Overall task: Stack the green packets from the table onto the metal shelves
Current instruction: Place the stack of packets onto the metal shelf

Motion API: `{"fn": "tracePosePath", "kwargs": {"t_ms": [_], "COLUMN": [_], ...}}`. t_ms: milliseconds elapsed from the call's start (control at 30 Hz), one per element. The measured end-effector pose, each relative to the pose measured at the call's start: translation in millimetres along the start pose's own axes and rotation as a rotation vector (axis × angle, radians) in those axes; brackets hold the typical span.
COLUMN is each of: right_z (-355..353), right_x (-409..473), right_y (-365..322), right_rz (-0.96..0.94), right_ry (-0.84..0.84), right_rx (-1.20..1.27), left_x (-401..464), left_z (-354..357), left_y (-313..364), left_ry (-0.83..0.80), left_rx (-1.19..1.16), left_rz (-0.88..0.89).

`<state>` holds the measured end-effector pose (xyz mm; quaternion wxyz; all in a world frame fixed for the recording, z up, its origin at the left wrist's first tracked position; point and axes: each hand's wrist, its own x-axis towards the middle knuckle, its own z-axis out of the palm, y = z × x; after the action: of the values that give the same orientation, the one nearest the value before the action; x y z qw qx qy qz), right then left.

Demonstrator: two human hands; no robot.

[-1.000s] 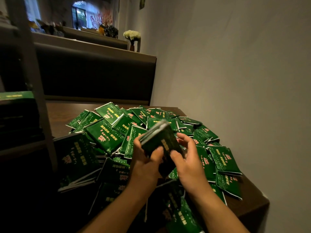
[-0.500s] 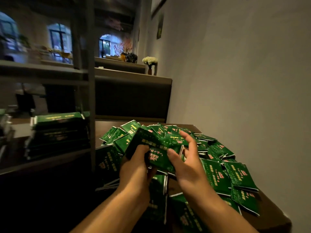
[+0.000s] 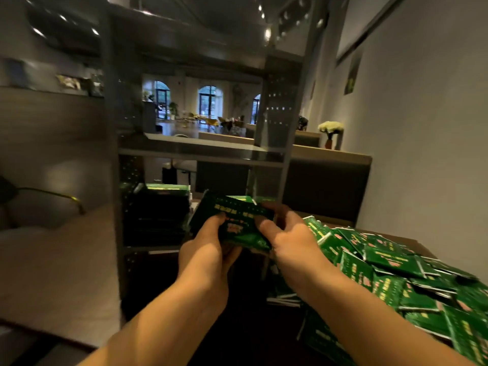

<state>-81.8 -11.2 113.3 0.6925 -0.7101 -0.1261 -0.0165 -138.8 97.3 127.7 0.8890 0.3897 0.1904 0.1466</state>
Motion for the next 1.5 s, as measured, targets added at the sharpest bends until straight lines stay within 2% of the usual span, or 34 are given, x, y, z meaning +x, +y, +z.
{"fn": "tracePosePath", "kwargs": {"t_ms": [100, 167, 300, 433, 567, 633, 733, 833, 967, 1133, 1233, 1400, 1500], "right_z": [35, 53, 90, 123, 149, 162, 173, 174, 175, 164, 152, 113, 78], "right_x": [35, 57, 104, 139, 156, 163, 175, 179, 182, 179, 159, 100, 62], "right_y": [-4, -12, -25, -34, -32, -28, -21, -19, -19, -21, -25, -27, -17], "right_rz": [0.131, 0.152, 0.126, 0.189, 0.237, 0.267, 0.26, 0.206, 0.132, 0.015, -0.105, -0.285, -0.295], "right_ry": [-0.042, -0.075, -0.099, -0.156, -0.235, -0.302, -0.301, -0.286, -0.29, -0.242, -0.233, -0.332, -0.327], "right_rx": [0.094, 0.128, 0.016, -0.167, -0.165, -0.179, -0.337, -0.516, -0.634, -0.63, -0.697, -0.725, -0.681], "left_x": [14, 17, 23, 25, 30, 35, 42, 46, 51, 58, 63, 67, 62], "left_z": [-20, -31, -50, -61, -68, -72, -74, -76, -79, -75, -69, -61, -55], "left_y": [18, 26, 38, 43, 49, 52, 52, 50, 46, 48, 46, 33, 16], "left_ry": [0.043, 0.092, 0.149, 0.106, 0.099, 0.098, 0.083, 0.075, 0.077, 0.079, 0.067, 0.033, -0.028], "left_rx": [-0.001, 0.034, 0.128, 0.188, 0.257, 0.276, 0.294, 0.299, 0.311, 0.318, 0.354, 0.491, 0.591], "left_rz": [0.104, 0.139, 0.164, 0.229, 0.281, 0.285, 0.258, 0.231, 0.231, 0.268, 0.355, 0.554, 0.667]}}
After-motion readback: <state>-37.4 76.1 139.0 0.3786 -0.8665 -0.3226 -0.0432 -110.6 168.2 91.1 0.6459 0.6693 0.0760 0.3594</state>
